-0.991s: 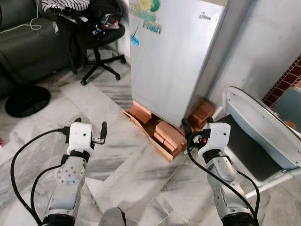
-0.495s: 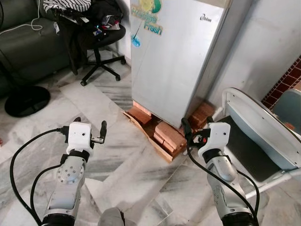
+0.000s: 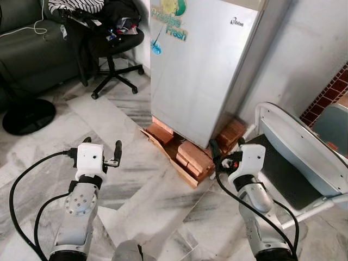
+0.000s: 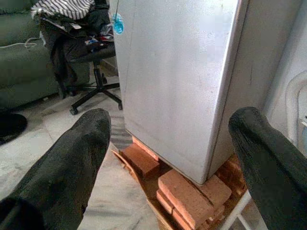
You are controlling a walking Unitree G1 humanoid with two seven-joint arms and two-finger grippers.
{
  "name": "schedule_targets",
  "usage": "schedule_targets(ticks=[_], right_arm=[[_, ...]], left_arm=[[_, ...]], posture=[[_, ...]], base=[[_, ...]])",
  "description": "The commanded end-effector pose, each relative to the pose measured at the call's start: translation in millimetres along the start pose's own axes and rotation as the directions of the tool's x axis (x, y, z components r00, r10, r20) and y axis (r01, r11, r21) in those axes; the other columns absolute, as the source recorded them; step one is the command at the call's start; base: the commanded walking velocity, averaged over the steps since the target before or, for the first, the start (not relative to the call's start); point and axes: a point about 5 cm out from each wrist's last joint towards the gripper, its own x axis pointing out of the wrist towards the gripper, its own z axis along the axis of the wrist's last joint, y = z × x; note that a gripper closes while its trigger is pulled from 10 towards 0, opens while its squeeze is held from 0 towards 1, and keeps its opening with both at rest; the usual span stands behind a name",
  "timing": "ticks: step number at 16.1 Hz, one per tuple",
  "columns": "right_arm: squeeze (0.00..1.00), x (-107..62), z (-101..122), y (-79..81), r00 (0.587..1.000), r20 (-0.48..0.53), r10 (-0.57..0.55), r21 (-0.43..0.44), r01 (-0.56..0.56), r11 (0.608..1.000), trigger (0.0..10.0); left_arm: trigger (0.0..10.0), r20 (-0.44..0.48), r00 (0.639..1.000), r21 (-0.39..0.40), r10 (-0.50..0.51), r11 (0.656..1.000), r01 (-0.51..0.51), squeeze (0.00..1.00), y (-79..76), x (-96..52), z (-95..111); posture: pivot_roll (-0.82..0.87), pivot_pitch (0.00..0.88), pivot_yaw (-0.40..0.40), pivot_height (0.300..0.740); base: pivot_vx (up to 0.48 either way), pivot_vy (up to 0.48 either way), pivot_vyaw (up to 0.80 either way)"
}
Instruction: Restocking fridge
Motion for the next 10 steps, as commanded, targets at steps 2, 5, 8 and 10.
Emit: schedule_targets(ticks=[2,5,8,10], right_arm=[[0.0,2.9,6.1,4.5,0.999,0.009,0.045,-0.012,-0.045,0.999,10.0],[0.0,3.4,11.6,-1.0,0.996,0.047,0.075,0.004,-0.075,0.997,10.0],[0.0,3.1,9.8,2.7,0.996,0.041,0.074,0.009,-0.074,0.997,10.0],[0.0,2.7,8.5,3.6,0.996,0.039,0.081,0.019,-0.082,0.996,10.0]], left_arm=[[10.0,0.004,1.0,-0.002,0.011,1.0,-0.011,0.0,0.7,0.7,1.9],[10.0,0.017,1.0,0.0,-0.012,1.0,0.012,0.0,-1.7,2.3,4.3],[10.0,0.022,1.0,0.005,-0.013,1.0,0.013,0.0,-0.7,3.3,5.5],[10.0,0.022,1.0,0.006,-0.012,1.0,0.012,0.0,-0.2,3.5,5.6]], posture=[[0.1,0.055,-0.058,0.74],[0.1,0.061,-0.055,0.74],[0.11,0.063,-0.055,0.74],[0.11,0.061,-0.054,0.74]], base=[[0.0,0.0,0.0],[0.0,0.0,0.0],[0.0,0.0,0.64],[0.0,0.0,0.7]])
